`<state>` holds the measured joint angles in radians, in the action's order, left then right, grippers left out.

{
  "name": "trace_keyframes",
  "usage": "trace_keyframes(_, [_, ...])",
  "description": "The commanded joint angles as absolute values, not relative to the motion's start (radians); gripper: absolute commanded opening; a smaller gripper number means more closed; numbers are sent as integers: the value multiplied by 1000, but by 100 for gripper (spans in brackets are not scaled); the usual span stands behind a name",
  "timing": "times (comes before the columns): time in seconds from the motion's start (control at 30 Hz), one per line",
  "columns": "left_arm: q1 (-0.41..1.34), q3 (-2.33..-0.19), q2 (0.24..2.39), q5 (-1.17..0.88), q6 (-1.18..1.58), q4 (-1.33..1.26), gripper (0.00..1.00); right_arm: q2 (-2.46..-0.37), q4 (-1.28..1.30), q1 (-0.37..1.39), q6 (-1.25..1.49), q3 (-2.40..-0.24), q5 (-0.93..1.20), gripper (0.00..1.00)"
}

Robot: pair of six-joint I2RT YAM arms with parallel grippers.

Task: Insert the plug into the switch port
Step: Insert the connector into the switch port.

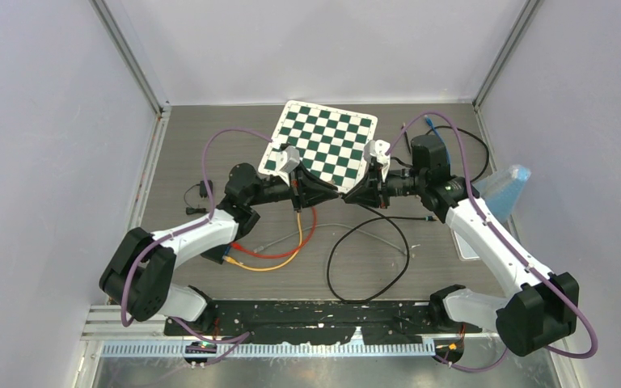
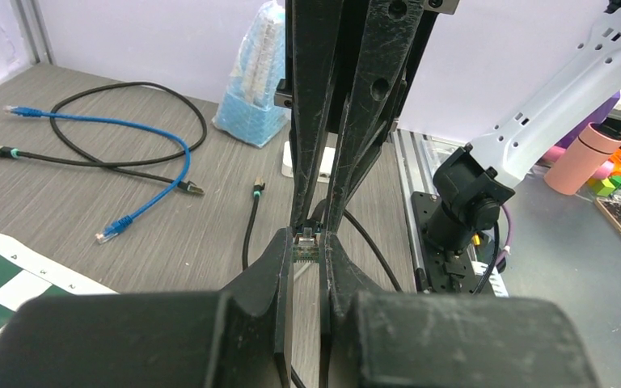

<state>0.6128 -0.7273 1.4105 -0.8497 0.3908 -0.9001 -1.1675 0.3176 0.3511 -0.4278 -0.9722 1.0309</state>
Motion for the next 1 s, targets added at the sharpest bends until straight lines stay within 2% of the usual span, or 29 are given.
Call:
trace_keyframes(0.0, [615,-729,1383,-819,386,-902,15,-1159,288,349,-420,-995,1030,5])
trace_keyframes(0.07, [611,-731,1370,-787,379,-853,34,-1152,303,350,-427,-1003,989,5])
trace_keyframes(0.13, [603,-734,1352,-761,373,-786,49,-1142,308,350,-425,-1011,934,5])
trace_keyframes(0.33, [547,-732,1227,-608,360,-544,65,-1119,384,361,-432,-1095,666,5])
trace_keyframes(0.5, [448,-817,1107,-325,367,-94,79,-1128,456,517,-488,-1173,339,5])
trace_keyframes(0.7, [175,-941,1091,-143,442,435,84,-1199,466,756,-497,-1236,-99,5])
trace_keyframes(0.87, [-63,-916,1148,-175,503,566,76,-1329,384,954,-447,-1231,-314,5])
trace_keyframes(0.97, [-100,-891,1205,-165,514,591,74,-1459,372,1025,-416,-1275,-389,5])
